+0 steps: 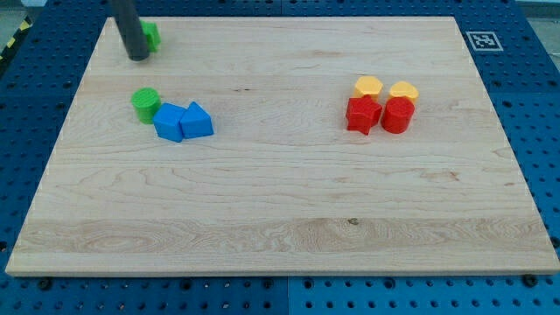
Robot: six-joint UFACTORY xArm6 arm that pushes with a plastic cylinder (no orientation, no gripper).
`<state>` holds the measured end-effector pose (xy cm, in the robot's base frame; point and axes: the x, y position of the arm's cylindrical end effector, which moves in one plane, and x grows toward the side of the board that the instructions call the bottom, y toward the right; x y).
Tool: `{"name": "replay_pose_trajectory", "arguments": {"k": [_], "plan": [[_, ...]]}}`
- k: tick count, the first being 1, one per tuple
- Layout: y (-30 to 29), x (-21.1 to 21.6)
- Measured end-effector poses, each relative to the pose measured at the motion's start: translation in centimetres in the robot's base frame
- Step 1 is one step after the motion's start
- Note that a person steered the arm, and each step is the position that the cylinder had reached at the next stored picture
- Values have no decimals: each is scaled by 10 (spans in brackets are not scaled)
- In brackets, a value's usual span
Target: Slide your arm diagonal to the cube
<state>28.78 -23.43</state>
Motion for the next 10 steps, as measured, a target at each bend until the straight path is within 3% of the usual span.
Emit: {"name": "replay_pose_trajectory", "arguments": {"k": [2, 3, 4, 6, 7, 10], "plan": [[-6, -12], [3, 14], [37, 45], [103, 50], [157, 72], [175, 174]]}}
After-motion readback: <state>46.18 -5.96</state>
